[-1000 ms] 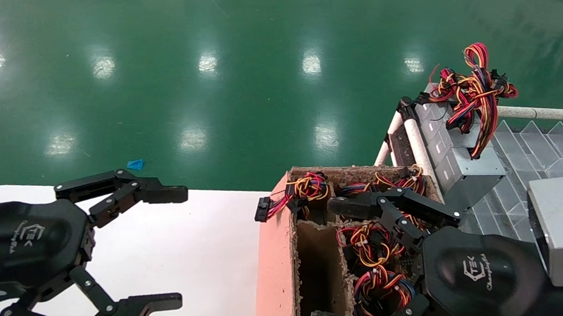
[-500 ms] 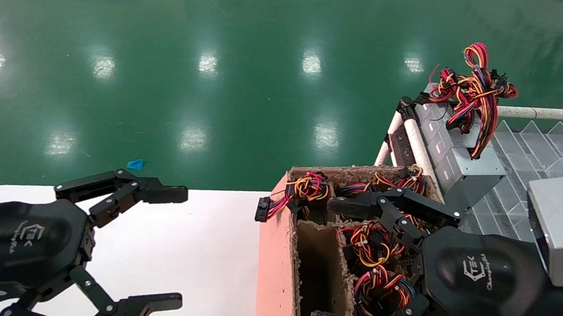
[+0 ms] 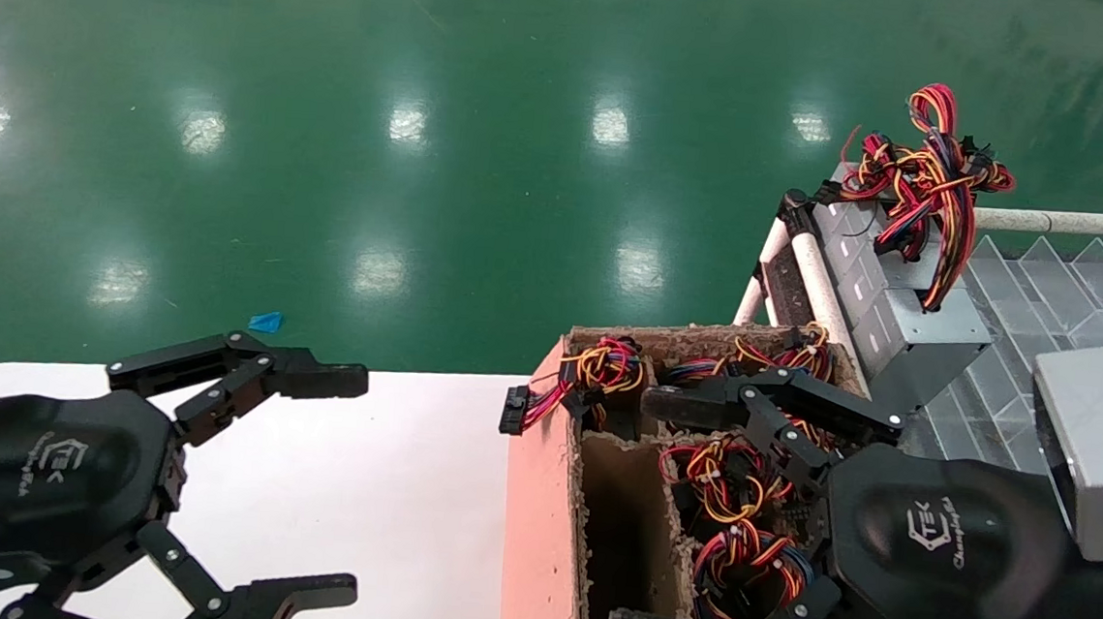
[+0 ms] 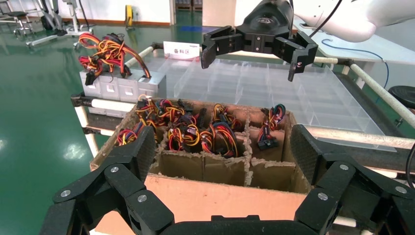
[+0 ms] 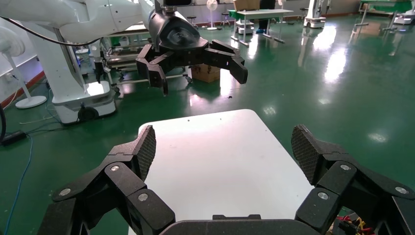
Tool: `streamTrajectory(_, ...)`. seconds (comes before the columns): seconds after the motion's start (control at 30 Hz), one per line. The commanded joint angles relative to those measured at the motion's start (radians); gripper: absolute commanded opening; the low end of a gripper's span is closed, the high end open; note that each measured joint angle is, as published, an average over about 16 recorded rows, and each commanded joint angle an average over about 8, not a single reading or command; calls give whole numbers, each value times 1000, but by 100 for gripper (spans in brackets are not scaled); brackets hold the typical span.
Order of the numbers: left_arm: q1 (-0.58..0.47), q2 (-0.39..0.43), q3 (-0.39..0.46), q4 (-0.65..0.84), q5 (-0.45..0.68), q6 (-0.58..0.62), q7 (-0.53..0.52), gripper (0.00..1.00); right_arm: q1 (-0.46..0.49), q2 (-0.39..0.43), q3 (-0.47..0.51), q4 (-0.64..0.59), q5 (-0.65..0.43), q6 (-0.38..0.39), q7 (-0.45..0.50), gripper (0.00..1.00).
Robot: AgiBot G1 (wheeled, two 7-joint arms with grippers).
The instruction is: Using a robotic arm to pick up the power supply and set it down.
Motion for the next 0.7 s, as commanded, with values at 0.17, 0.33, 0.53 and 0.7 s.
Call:
streamTrajectory(0.17, 0, 0, 0, 0, 0, 0, 0, 100, 0, 0, 0, 0, 0, 0, 0, 100)
streamTrajectory(0.33, 0, 0, 0, 0, 0, 0, 0, 100, 0, 0, 0, 0, 0, 0, 0, 100)
streamTrajectory(0.53, 0, 0, 0, 0, 0, 0, 0, 100, 0, 0, 0, 0, 0, 0, 0, 100)
streamTrajectory(0.7, 0, 0, 0, 0, 0, 0, 0, 100, 0, 0, 0, 0, 0, 0, 0, 100)
